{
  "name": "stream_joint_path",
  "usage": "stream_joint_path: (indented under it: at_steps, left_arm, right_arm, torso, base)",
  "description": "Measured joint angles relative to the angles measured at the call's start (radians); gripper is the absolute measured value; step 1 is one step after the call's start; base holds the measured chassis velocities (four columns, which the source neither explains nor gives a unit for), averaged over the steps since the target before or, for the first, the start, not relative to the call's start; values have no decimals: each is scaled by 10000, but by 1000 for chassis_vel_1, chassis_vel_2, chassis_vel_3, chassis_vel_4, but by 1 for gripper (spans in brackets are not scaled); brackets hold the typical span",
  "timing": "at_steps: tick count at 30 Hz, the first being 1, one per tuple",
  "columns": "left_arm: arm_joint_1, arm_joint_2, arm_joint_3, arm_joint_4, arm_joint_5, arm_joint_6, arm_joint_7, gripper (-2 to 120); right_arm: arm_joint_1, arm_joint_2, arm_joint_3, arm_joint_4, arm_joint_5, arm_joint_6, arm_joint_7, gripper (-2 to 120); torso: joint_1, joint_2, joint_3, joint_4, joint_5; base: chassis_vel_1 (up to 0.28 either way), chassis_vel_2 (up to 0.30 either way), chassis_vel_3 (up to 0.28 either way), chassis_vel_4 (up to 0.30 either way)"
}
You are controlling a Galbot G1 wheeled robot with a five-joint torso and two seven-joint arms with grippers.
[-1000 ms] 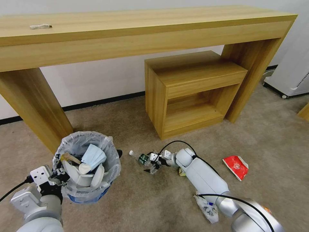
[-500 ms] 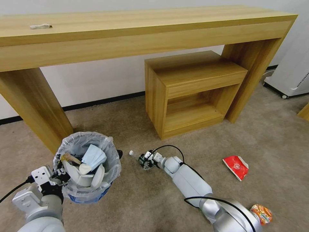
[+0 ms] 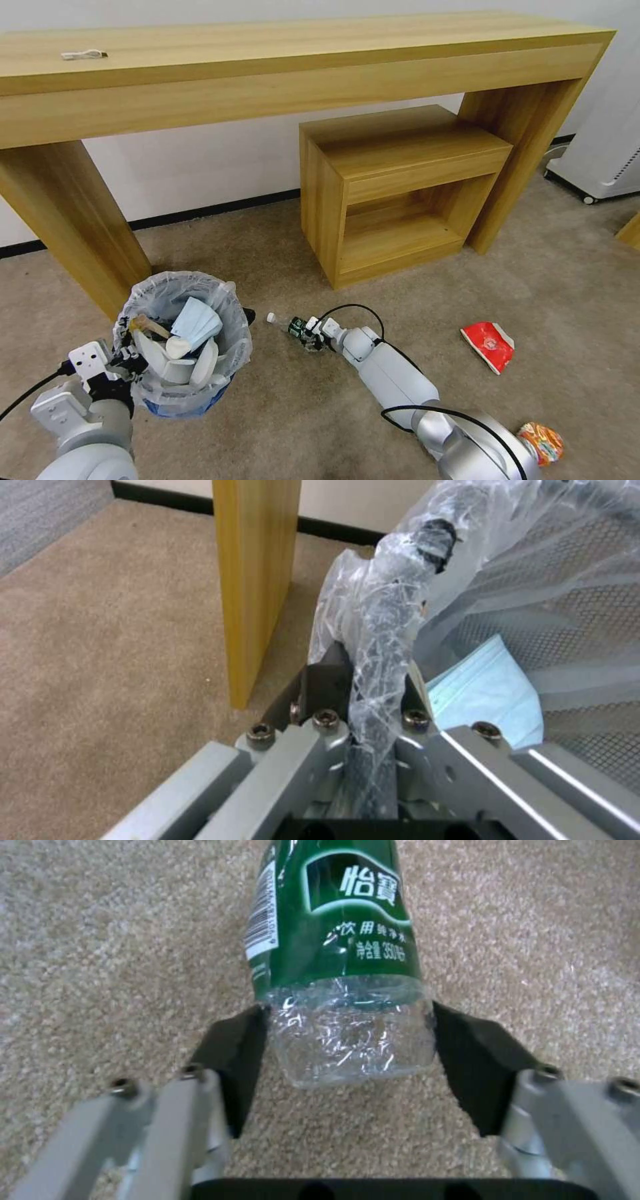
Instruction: Pick up the trash bin and place the garbage on the floor into it.
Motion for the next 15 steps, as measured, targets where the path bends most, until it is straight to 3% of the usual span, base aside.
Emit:
stream_joint_path:
  at_steps: [2, 8, 15]
  left_arm:
    - [-4, 4, -1, 2, -13, 0, 3, 1]
    - [-6, 12, -17, 1, -27, 0, 6, 1]
    - [9, 110, -74, 6, -70, 0, 7, 1]
  right_arm:
    - [6, -1, -3, 5, -11, 11, -5, 47]
    - [-14, -87, -28, 178, 10, 22, -62, 36]
    - [-399, -1166, -632, 2116, 1251, -29, -416, 23]
  torso:
    - [0, 0, -1, 0, 0]
    - [0, 0, 0, 1, 0]
    - [0, 0, 0, -2, 1]
  base:
    - [0, 0, 0, 0]
    - [0, 0, 0, 0]
    - [0, 0, 0, 0]
